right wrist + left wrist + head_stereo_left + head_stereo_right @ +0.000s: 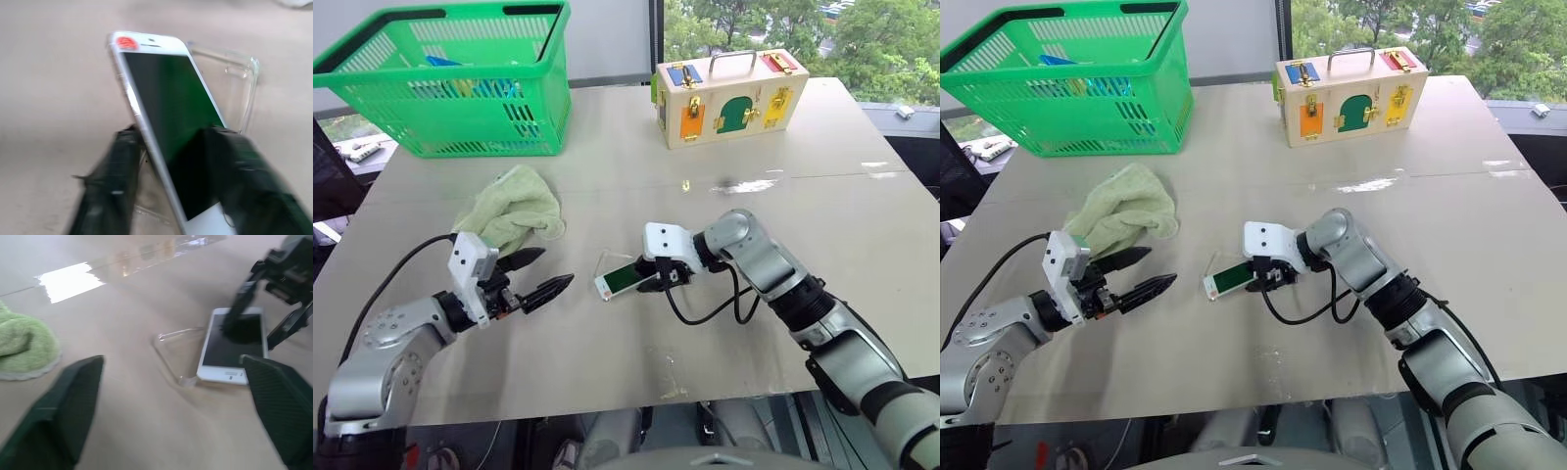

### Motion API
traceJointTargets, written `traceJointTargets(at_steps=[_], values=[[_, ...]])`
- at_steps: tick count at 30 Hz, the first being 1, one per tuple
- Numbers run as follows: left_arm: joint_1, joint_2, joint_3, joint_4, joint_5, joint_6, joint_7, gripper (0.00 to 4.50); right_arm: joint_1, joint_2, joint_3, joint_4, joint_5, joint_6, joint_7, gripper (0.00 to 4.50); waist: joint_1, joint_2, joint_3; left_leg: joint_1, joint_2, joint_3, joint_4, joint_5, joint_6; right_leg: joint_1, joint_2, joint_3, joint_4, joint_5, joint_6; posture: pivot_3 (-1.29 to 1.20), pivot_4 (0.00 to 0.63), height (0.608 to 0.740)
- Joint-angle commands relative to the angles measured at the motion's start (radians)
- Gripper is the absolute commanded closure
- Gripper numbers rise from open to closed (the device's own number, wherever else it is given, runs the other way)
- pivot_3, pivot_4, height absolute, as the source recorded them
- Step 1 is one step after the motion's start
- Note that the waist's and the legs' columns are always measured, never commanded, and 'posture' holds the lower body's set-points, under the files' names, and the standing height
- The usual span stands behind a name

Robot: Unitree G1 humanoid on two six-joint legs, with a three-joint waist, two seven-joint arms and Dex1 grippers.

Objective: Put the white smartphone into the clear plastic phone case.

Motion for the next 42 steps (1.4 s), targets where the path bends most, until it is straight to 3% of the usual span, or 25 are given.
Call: traceJointTargets(at_steps=[1,2,3,13,23,28,34,37,42], values=[[-0.028,-0.006,-0.02,0.006,0.013,-0.026,-0.014,0.0,0.043,-0.023,-0.049,-0.122,0.022,0.108,-0.065,4.01,0.002,0.0,0.0,0.0,0.0,0.0,0.0,0.0,0.0,0.0,0.0,0.0,0.0,0.0,0.0,0.0,0.15,0.74],[-0.033,-0.008,-0.028,0.006,0.016,-0.026,-0.015,0.0,0.049,-0.028,-0.059,-0.151,0.026,0.127,-0.077,4.41,0.003,0.0,0.0,0.0,0.0,0.0,0.0,0.0,0.0,0.0,0.0,0.0,0.0,0.0,0.0,0.0,0.15,0.74],[-0.039,-0.011,-0.038,0.007,0.019,-0.026,-0.015,0.0,0.055,-0.034,-0.066,-0.18,0.031,0.146,-0.087,4.46,0.006,-0.001,-0.001,0.0,0.0,0.0,0.0,0.0,0.0,0.0,0.0,0.0,0.0,0.0,0.0,0.0,0.15,0.74],[-0.119,-0.018,-0.144,-0.004,0.049,0.025,0.0,0.0,0.096,-0.15,-0.131,-0.357,0.03,0.25,-0.222,4.46,0.005,-0.001,0.0,-0.002,0.0,-0.001,0.0,0.0,0.0,0.0,-0.001,-0.002,-0.002,0.0,0.0,0.0,0.15,0.74],[-0.119,0.008,-0.26,0.043,0.157,0.031,-0.019,0.0,0.154,-0.363,-0.135,-0.462,-0.03,0.233,-0.282,4.46,0.0,-0.001,0.0,-0.003,0.001,0.0,-0.001,0.002,0.004,-0.001,-0.001,-0.001,-0.003,0.0,0.0,0.0,0.15,0.74],[-0.09,0.014,-0.29,0.081,0.179,0.005,-0.071,0.0,0.167,-0.346,-0.183,-0.522,0.048,0.316,-0.279,4.46,0.0,-0.001,0.0,-0.003,0.001,0.001,-0.001,0.002,0.004,-0.001,-0.001,-0.001,-0.003,0.0,0.0,0.0,0.15,0.74],[-0.105,-0.024,-0.338,0.193,0.274,-0.148,-0.076,0.0,0.17,-0.36,-0.193,-0.568,0.1,0.372,-0.284,4.46,0.005,-0.001,0.0,-0.003,0.001,0.001,-0.001,0.002,0.005,0.0,-0.001,-0.001,-0.004,0.0,0.0,0.0,0.15,0.74],[-0.123,-0.098,-0.383,0.276,0.381,-0.324,-0.008,0.0,0.175,-0.371,-0.198,-0.582,0.113,0.386,-0.293,4.46,0.017,0.002,-0.001,-0.003,0.001,0.0,0.0,0.002,0.005,0.0,-0.002,-0.002,-0.004,0.0,0.0,0.0,0.15,0.74],[-0.122,-0.215,-0.372,0.359,0.468,-0.466,0.143,0.0,0.185,-0.387,-0.201,-0.618,0.135,0.419,-0.313,4.46,0.051,0.005,-0.003,-0.001,0.002,-0.001,0.003,0.0,0.001,0.006,-0.004,-0.009,-0.004,-0.003,-0.002,0.0,0.15,0.74]])
